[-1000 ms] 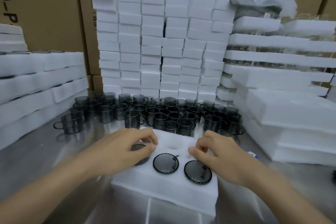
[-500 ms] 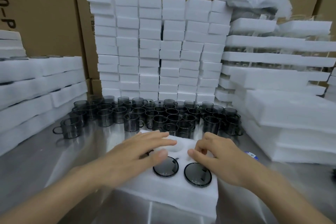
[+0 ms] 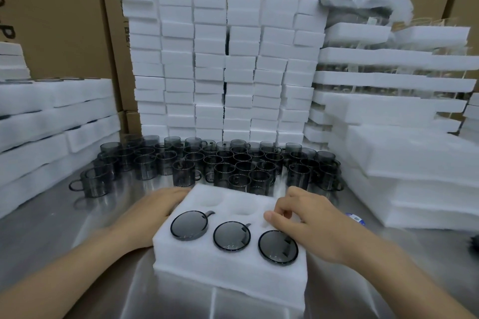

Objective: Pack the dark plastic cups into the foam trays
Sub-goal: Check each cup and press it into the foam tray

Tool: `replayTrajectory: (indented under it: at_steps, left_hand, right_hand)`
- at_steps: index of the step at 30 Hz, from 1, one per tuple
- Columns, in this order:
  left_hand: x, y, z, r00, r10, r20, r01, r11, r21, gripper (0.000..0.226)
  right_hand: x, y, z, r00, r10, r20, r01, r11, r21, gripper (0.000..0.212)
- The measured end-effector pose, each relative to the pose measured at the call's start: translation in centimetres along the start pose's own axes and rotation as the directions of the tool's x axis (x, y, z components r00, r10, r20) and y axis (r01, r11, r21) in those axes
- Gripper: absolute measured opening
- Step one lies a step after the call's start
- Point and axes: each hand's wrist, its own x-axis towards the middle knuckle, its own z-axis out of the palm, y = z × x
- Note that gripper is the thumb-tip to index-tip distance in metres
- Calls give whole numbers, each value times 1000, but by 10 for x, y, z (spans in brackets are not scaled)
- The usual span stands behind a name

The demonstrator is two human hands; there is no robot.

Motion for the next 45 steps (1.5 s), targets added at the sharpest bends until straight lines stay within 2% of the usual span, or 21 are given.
replayTrajectory:
  at_steps: [4, 9, 11, 13, 16, 18, 22, 26, 30, 33, 36, 39, 42, 45]
  left_hand:
    - [9, -4, 4, 980, -19, -200, 16, 1000, -13, 56]
    - [26, -13, 15, 962, 20, -271, 10, 994, 108, 69]
    - [38, -15, 17, 970, 10, -241, 4, 998, 58, 58]
    - [52, -12, 15, 988, 32, -152, -30, 999, 14, 50]
    - [71, -7, 16, 992, 93, -88, -72, 974, 215, 70]
    - [72, -6, 15, 989, 58, -140, -18, 962, 271, 73]
    - [63, -5, 18, 931, 17, -364, 108, 941, 320, 64]
    - [66, -4, 17, 928, -157, -339, 277, 899, 341, 58]
    - [60, 5, 13, 894, -146, -425, 309, 885, 347, 53]
    - [51, 5, 11, 873, -167, -459, 357, 859, 367, 40]
    - [40, 11, 5, 869, -114, -482, 305, 891, 338, 26]
    - [31, 31, -4, 808, -51, -587, 249, 932, 262, 16]
    - [26, 60, -26, 764, -102, -636, 134, 991, 2, 14]
    - [23, 107, -43, 747, -57, -663, -138, 961, -238, 17]
  right_hand:
    - [0, -1, 1, 1000, 4, -2, -4, 1000, -3, 45]
    - [0, -3, 0, 1000, 4, 5, -4, 1000, -24, 47]
    - [0, -2, 0, 1000, 4, 2, -4, 1000, -19, 47]
    - [0, -1, 1, 1000, 3, -6, -3, 1000, -11, 47]
    - [1, 2, 4, 1000, -4, -22, 4, 1000, 4, 47]
    - [2, 4, 5, 1000, -8, -20, 8, 1000, 18, 47]
    - [4, 6, 6, 1000, -11, -18, 12, 999, 34, 47]
    - [4, 4, 6, 1000, -15, -20, 16, 999, 30, 48]
    - [2, 3, 5, 1000, -6, -13, 6, 1000, 25, 48]
    - [1, 3, 4, 1000, 0, -6, 0, 1000, 20, 48]
    - [-1, 1, 2, 1000, -7, -12, 7, 1000, 20, 47]
    - [-2, 1, 1, 1000, -6, -9, 7, 1000, 16, 47]
    - [-1, 3, 3, 1000, -1, -28, 1, 1000, 15, 47]
    - [0, 6, 7, 996, -18, -89, 20, 999, 27, 41]
